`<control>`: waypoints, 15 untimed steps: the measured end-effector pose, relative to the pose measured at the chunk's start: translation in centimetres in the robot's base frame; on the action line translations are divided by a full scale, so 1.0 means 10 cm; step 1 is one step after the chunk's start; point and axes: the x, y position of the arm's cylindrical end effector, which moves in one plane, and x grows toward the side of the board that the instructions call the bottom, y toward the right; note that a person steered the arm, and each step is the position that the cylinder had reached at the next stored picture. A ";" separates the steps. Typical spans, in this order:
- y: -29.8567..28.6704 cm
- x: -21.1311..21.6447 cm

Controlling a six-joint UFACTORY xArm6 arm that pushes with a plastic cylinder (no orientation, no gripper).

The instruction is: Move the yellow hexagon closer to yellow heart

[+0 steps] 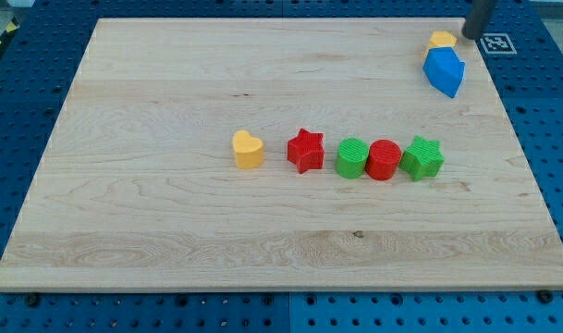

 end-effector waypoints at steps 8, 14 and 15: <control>-1.50 0.36; -3.30 1.36; -3.26 1.44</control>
